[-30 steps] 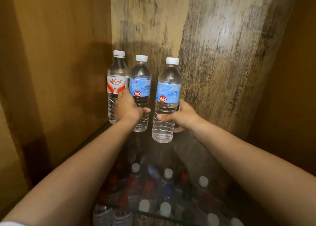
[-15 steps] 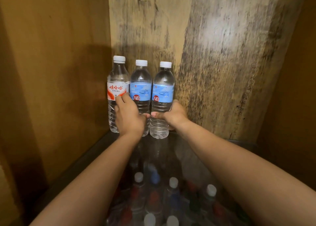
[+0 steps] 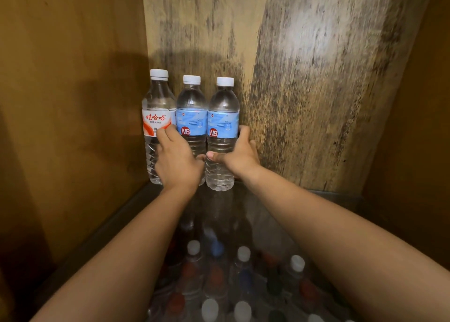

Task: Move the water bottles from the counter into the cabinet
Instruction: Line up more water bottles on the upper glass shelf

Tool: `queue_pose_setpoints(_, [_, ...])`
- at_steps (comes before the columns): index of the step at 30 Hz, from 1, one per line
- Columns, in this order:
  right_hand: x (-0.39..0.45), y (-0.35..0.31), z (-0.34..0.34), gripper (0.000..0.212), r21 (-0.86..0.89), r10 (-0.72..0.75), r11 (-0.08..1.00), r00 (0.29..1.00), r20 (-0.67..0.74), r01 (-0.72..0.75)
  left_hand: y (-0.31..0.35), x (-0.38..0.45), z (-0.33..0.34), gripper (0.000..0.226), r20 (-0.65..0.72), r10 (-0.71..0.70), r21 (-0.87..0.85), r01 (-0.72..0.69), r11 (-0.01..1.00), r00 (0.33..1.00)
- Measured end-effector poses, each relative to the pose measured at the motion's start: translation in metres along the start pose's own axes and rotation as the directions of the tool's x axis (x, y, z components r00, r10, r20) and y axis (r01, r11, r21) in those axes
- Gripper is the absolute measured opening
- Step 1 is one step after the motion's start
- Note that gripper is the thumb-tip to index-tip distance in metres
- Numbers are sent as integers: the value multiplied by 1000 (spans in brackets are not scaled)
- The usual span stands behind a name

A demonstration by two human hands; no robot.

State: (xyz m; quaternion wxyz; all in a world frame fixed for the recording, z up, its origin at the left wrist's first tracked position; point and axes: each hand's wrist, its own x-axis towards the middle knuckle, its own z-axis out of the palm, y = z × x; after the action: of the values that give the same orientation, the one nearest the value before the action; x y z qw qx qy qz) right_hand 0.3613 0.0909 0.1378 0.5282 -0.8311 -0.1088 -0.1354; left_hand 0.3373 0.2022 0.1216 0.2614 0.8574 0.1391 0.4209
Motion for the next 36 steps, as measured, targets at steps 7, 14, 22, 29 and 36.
queue_pose_setpoints(7, [1,2,-2,80,-5,-28,1000,999,44,28,-5,-3,-2,83,-10,63,-39,-64,997,998])
queue_pose_setpoints(14, [5,-4,-6,77,-242,21,970,994,105,5,-4,-3,-2,83,34,13,-115,-9,993,999])
queue_pose_setpoints(22, [-4,-9,-15,91,-71,70,996,962,262,-53,13,-10,-18,102,378,-86,-214,178,961,922])
queue_pose_setpoints(29, [-54,-24,-56,31,-58,-13,998,965,261,29,36,-31,-43,49,521,55,-260,97,961,852])
queue_pose_setpoints(36, [-152,-12,-122,26,-30,-156,986,971,182,164,63,-112,-89,30,552,278,-402,-41,915,786])
